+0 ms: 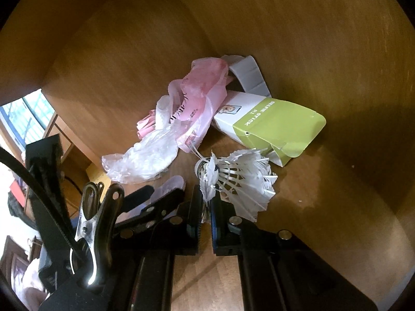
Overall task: Collect trash
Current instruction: 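Close the right tool on the white shuttlecock while the left reaches the pale pink plastic piece, then carry the plastic piece with the left tool while the right carries the shuttlecock over the bucket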
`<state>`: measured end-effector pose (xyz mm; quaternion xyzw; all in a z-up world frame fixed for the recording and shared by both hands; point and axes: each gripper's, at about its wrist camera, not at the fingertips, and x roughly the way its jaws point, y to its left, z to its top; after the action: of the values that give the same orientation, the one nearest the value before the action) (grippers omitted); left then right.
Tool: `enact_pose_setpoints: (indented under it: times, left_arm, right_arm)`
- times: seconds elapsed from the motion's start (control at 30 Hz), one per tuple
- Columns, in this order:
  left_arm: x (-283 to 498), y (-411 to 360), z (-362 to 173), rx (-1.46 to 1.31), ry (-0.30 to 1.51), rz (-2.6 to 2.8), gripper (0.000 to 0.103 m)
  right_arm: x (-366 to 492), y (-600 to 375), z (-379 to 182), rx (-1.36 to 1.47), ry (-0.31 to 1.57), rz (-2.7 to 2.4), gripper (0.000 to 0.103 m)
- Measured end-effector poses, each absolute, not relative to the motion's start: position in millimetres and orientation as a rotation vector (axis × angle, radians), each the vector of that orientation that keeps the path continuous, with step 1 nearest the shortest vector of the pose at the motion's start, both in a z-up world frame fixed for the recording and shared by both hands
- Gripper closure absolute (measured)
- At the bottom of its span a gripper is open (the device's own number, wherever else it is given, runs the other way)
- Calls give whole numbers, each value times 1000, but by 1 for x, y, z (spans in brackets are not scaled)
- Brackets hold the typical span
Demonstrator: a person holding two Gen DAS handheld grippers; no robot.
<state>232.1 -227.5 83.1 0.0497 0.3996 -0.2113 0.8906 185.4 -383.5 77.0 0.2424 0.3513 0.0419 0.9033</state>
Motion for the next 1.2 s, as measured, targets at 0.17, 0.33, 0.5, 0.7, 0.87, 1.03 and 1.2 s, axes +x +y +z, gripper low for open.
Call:
enact_pose_setpoints:
  times: [0.17, 0.33, 0.5, 0.7, 0.87, 1.03, 1.2]
  left_arm:
    - [223, -209, 85, 53, 839, -420, 43]
    - [218, -193, 92, 28, 824, -396, 43]
    - [210, -177, 101, 6, 807, -377, 43]
    - [206, -154, 110, -13, 787, -343, 43]
    - [198, -129, 113, -38, 783, -304, 43]
    - [191, -100, 110, -47, 780, -246, 43]
    - [182, -64, 103, -62, 789, -180, 43]
  right_arm:
    - [184, -384, 76, 499, 727, 89, 97]
    - [181, -381, 79, 496, 703, 111, 97]
    - [179, -375, 82, 500, 684, 143, 97]
    - [179, -368, 85, 515, 663, 184, 98]
    - [182, -364, 83, 547, 666, 208, 99]
    - [183, -353, 84, 560, 661, 242, 99]
    - [184, -334, 88, 549, 650, 288, 99]
